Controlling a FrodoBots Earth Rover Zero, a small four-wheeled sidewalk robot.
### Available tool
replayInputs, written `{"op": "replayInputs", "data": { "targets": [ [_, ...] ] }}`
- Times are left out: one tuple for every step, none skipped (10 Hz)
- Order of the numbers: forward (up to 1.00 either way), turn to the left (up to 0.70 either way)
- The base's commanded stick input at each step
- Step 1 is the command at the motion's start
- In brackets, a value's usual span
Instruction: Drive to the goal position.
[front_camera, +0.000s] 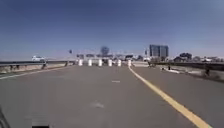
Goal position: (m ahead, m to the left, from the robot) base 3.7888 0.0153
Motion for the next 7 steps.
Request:
{"op": "replayInputs", "data": {
  "targets": [
    [1.00, 0.00],
    [1.00, 0.00],
    [1.00, 0.00],
    [1.00, 0.00],
    [1.00, 0.00],
    [1.00, 0.00],
    [1.00, 0.00]
  ]
}}
